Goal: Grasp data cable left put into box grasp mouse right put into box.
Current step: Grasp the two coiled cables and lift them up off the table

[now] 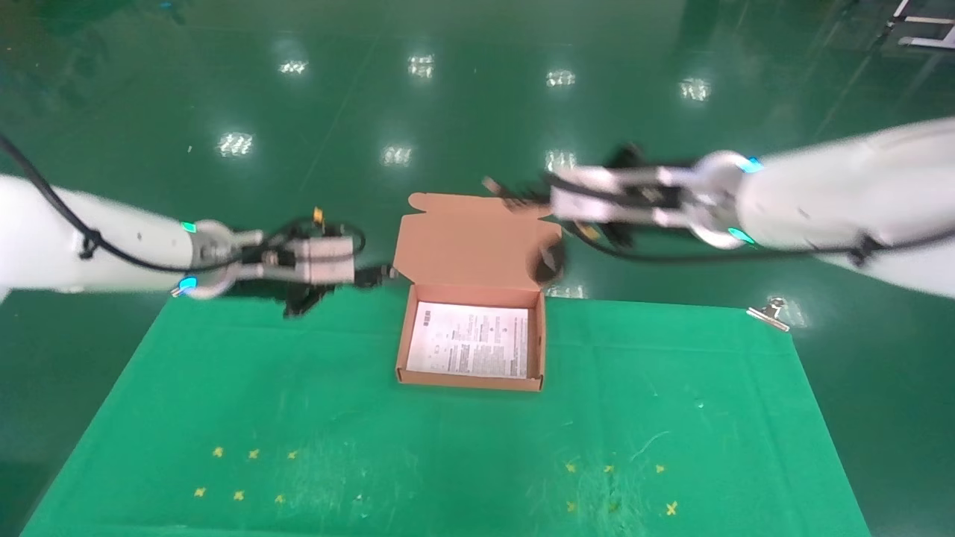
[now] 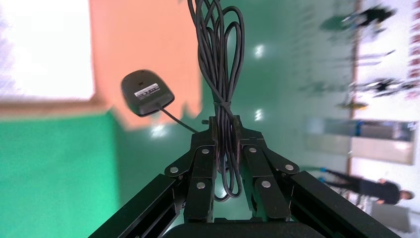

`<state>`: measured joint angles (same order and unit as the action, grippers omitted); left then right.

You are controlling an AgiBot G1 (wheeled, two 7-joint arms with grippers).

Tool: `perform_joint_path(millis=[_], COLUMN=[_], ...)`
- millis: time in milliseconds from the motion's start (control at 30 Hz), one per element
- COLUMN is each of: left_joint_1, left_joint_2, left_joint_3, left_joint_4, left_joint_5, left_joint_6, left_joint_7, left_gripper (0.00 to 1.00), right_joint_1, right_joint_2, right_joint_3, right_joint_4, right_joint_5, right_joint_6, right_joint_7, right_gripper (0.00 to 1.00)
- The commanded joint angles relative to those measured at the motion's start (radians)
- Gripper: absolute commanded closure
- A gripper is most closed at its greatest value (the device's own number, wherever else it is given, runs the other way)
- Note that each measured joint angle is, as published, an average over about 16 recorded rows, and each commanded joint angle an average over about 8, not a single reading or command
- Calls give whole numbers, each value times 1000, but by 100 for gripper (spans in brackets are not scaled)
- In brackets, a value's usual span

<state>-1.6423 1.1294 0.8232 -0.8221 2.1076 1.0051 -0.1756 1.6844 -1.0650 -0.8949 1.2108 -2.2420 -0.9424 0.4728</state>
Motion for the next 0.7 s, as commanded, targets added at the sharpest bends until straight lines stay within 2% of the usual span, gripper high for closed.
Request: perform_joint_path(millis=[33,333,500,700], left_joint_1=[-16,-87,-112,-122], left_joint_2=[9,61,77,81], left_joint_3=[-4,-28,-31,-30], left_joint_4=[-21,4,23,30], left_joint_5=[18,50,72,90], left_joint_6=[-21,-101,-123,-133], left_joint_7=[-27,-79,-92,-103], left_gripper=[100,100,100,100], right_joint_1=[27,128,163,179], right_joint_2=[-36,-198,-242,-265], right_joint_3=[9,26,26,26], right_joint_4=[-23,-252,-327,-354], right_joint_5=[2,89,127,152], right_joint_6=[35,187,212,224], right_joint_7=[-13,-176,-244,-267], right_gripper=[100,100,100,100])
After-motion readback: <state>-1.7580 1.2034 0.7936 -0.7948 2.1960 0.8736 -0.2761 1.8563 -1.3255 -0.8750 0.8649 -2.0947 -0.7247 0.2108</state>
